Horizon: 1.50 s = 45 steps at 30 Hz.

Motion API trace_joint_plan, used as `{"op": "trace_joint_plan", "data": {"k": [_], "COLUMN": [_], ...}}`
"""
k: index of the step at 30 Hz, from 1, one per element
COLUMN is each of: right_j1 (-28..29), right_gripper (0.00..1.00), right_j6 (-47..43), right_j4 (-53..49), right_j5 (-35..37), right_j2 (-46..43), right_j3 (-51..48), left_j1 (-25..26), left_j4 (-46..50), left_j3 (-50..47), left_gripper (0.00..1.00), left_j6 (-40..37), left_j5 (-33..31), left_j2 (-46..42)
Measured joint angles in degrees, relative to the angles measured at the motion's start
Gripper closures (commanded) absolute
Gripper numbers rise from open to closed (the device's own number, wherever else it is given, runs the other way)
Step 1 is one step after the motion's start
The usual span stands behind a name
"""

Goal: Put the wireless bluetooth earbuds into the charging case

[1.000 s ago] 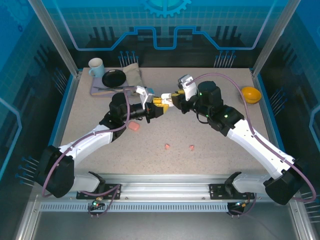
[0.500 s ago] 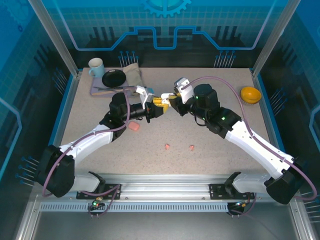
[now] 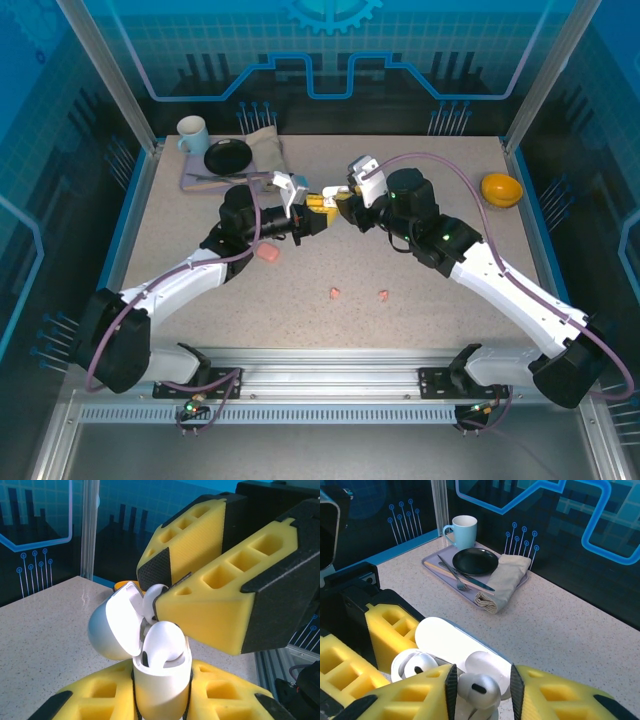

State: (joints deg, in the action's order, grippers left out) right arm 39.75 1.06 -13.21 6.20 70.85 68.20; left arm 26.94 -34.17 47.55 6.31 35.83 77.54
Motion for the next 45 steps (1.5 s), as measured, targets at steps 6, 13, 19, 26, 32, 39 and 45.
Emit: {"op": "trace_joint_plan", "data": {"k": [6,13,19,26,32,39,45], "right_j1": [0.0,0.1,-0.2,-4.7,-9.7,-15.6,-17.0], "right_gripper": [0.58,0.55,0.45,0.39,0.37,0.36,0.36], "right_j6": [1.1,1.9,3.5,8.1,13.4,19.6,23.1], "right_j4": [0.0,-0.5,-0.5,-0.4,-0.4,-2.4,-4.4], "right_j5": [-0.2,-0.2,-0.3,-2.4,-5.8,-12.7,-17.6], "right_j2": [0.0,0.0,-0.1,-2.1,-3.1,1.4,4.8], "right_j3": [0.2,1.4,2.3,2.7,3.8,8.1,9.0], "left_j1": [0.0,0.0,0.0,0.0,0.0,0.0,0.0], "left_j4": [-1.0,-2.2,-2.3,-2.4,-2.5,-2.6,-4.0], "left_j3": [0.0,0.0,0.0,0.0,0.0,0.0,0.0], "left_gripper": [1.0,1.0,1.0,1.0,1.0,1.0,1.0], "left_j6": [0.5,0.9,0.9,0.9,0.9,0.9,0.7], "left_j5": [0.0,0.0,0.0,0.0,0.0,0.0,0.2], "left_j2": [0.3,0.3,0.4,0.4,0.4,0.4,0.4]}}
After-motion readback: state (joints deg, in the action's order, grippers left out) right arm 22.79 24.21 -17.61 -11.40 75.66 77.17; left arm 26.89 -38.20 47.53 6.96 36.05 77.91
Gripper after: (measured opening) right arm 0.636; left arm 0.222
